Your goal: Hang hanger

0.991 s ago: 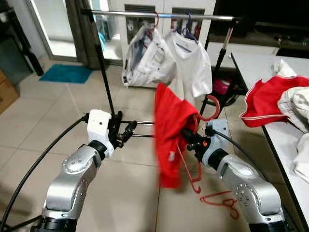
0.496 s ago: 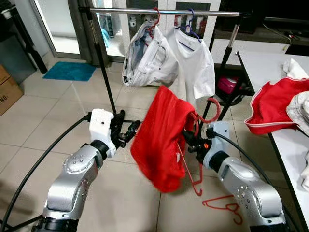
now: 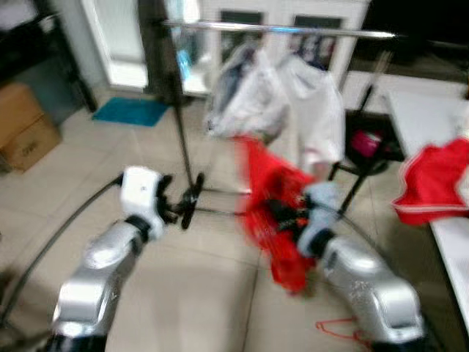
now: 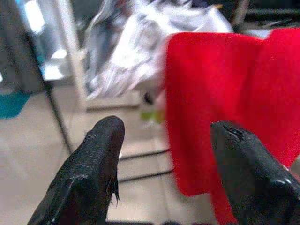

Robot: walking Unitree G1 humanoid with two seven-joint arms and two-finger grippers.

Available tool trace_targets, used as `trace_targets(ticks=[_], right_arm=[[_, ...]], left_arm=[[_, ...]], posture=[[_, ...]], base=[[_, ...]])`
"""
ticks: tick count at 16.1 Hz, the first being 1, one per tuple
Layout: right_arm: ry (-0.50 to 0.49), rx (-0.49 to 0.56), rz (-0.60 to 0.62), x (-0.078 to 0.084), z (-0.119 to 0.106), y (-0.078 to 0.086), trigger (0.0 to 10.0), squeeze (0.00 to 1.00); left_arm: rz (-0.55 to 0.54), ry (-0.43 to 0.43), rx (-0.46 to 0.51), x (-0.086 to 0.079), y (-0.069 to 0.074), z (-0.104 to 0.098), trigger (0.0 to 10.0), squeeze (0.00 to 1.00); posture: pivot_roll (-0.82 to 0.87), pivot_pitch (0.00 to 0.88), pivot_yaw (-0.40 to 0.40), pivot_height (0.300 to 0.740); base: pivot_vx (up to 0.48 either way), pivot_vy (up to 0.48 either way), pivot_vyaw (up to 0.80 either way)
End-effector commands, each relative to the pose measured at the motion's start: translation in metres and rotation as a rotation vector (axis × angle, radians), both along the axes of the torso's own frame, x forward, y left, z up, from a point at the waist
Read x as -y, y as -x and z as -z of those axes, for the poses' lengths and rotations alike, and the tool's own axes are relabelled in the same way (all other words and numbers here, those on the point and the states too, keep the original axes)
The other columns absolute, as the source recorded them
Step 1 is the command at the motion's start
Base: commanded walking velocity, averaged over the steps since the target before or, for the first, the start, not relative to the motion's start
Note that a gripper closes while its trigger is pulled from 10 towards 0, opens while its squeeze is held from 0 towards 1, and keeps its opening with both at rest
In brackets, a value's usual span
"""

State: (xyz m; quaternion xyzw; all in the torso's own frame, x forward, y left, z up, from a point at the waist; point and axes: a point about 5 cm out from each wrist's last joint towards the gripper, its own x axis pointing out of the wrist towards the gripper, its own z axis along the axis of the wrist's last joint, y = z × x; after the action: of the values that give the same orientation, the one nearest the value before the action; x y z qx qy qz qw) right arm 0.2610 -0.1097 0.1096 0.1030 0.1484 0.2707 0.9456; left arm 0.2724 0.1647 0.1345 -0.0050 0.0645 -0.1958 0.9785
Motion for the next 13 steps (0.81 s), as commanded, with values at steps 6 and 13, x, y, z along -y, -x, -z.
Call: trace_targets(ticks=[6, 13], right_arm=[[0.021, 0.037, 0.09, 0.02, -0.006, -0.004, 10.0, 0.0], [0.025, 0.027, 0.196, 0.033, -0.004, -0.005, 10.0, 0.0]], left_arm=[[0.056, 0.01, 0.012, 0.015, 0.002, -0.003, 10.0, 0.0], [0.061, -0.004, -0.002, 0.017, 0.004, 0.001, 10.0, 0.0]], posture=[[-0.06, 0.0, 0.017, 0.74], [-0.07, 0.0, 0.015, 0.74]], base=[[0.328, 0.0, 0.0], [0.0, 0.0, 0.0]])
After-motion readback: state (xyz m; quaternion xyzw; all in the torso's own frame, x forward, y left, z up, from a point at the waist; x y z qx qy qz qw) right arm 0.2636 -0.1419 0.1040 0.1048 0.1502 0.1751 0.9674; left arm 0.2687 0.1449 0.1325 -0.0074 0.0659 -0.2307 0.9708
